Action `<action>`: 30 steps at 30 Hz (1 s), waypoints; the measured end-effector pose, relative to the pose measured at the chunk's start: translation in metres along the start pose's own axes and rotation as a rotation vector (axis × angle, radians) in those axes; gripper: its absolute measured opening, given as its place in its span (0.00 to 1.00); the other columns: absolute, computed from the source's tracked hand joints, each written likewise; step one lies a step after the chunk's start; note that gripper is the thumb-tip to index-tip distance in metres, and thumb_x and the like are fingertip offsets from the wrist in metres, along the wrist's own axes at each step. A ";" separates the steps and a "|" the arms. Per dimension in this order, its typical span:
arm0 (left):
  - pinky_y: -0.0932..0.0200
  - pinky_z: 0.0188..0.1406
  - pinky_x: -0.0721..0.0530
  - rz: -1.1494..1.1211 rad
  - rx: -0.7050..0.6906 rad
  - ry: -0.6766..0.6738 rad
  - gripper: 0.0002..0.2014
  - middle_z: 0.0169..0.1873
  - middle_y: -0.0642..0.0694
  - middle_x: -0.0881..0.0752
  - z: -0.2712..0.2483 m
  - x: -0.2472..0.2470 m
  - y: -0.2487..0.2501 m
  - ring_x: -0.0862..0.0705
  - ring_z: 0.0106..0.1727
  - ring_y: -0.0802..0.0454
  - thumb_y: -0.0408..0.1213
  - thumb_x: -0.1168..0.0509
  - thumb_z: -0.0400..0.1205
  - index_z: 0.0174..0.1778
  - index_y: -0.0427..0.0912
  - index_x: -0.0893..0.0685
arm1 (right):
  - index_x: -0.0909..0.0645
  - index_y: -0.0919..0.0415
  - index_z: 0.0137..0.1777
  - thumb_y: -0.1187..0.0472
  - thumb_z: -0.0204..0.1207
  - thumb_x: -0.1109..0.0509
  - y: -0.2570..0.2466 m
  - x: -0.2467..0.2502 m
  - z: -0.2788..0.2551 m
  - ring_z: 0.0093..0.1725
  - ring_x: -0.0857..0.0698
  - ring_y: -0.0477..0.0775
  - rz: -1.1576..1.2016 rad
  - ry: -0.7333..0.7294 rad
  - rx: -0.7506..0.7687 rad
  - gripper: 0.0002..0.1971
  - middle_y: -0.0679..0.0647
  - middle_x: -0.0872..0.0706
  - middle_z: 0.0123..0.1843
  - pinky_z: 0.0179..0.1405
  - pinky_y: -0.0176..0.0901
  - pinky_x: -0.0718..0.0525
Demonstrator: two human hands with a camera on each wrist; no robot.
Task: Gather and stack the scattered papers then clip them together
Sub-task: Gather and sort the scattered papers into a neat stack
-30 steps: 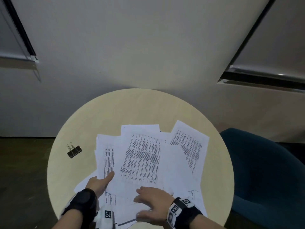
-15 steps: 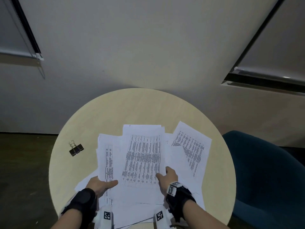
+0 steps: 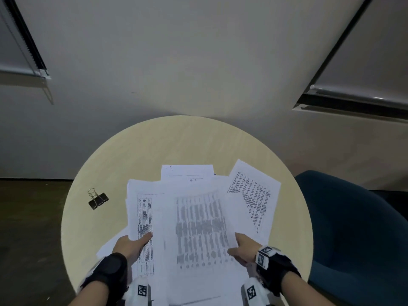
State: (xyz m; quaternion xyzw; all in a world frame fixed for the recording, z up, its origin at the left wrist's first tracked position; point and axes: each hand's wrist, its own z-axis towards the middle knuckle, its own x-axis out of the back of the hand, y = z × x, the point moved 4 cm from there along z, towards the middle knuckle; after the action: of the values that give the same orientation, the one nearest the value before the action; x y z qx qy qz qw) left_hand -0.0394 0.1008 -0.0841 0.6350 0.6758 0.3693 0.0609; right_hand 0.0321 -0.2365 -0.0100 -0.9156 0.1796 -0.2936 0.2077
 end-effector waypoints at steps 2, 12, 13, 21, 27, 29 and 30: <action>0.54 0.41 0.20 0.000 -0.010 -0.029 0.43 0.41 0.33 0.11 -0.007 0.001 0.005 0.14 0.40 0.39 0.62 0.24 0.62 0.61 0.27 0.18 | 0.25 0.53 0.47 0.57 0.74 0.28 -0.003 -0.009 0.005 0.22 0.23 0.50 -0.073 -0.059 0.002 0.08 0.48 0.20 0.24 0.26 0.42 0.26; 0.35 0.64 0.26 -0.251 0.088 -0.070 0.51 0.75 0.34 0.27 -0.010 0.003 0.005 0.24 0.68 0.31 0.71 0.35 0.70 0.79 0.34 0.33 | 0.46 0.50 0.31 0.56 0.75 0.28 -0.063 -0.026 0.032 0.28 0.43 0.43 -0.158 0.279 0.105 0.26 0.46 0.41 0.32 0.25 0.37 0.47; 0.41 0.65 0.24 -0.249 0.121 -0.103 0.54 0.74 0.35 0.26 -0.014 0.000 0.008 0.23 0.68 0.34 0.72 0.33 0.67 0.78 0.34 0.32 | 0.44 0.49 0.32 0.55 0.75 0.29 -0.069 -0.031 0.033 0.29 0.41 0.42 -0.158 0.267 0.128 0.24 0.45 0.40 0.33 0.26 0.36 0.45; 0.56 0.40 0.25 -0.016 -0.055 -0.003 0.24 0.40 0.37 0.13 -0.015 0.001 0.011 0.19 0.38 0.42 0.47 0.27 0.76 0.54 0.27 0.16 | 0.37 0.58 0.80 0.45 0.73 0.30 -0.003 0.015 0.029 0.74 0.28 0.62 0.120 0.741 -0.278 0.38 0.59 0.30 0.77 0.72 0.54 0.28; 0.56 0.48 0.26 0.040 -0.074 -0.055 0.17 0.43 0.42 0.18 -0.024 0.004 0.019 0.20 0.46 0.41 0.44 0.27 0.77 0.52 0.37 0.22 | 0.40 0.56 0.79 0.36 0.64 0.27 0.032 0.021 0.029 0.71 0.28 0.64 0.105 0.692 -0.399 0.47 0.59 0.27 0.71 0.68 0.57 0.27; 0.56 0.42 0.23 0.112 -0.054 -0.088 0.17 0.41 0.44 0.15 -0.026 0.006 0.019 0.18 0.44 0.42 0.46 0.27 0.77 0.52 0.40 0.23 | 0.34 0.59 0.74 0.44 0.64 0.22 0.026 0.019 0.038 0.61 0.19 0.61 0.412 0.616 -0.215 0.42 0.56 0.19 0.61 0.59 0.54 0.19; 0.56 0.38 0.23 0.130 -0.043 -0.103 0.17 0.39 0.45 0.14 -0.022 0.007 0.017 0.18 0.41 0.42 0.47 0.28 0.77 0.53 0.40 0.23 | 0.30 0.61 0.70 0.49 0.66 0.20 0.019 0.019 0.041 0.55 0.16 0.59 0.512 0.566 -0.134 0.36 0.55 0.16 0.56 0.53 0.50 0.18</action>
State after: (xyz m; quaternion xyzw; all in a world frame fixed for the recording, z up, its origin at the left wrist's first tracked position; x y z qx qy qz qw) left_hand -0.0396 0.0962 -0.0557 0.6942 0.6211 0.3536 0.0852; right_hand 0.0674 -0.2499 -0.0407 -0.7353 0.4714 -0.4611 0.1564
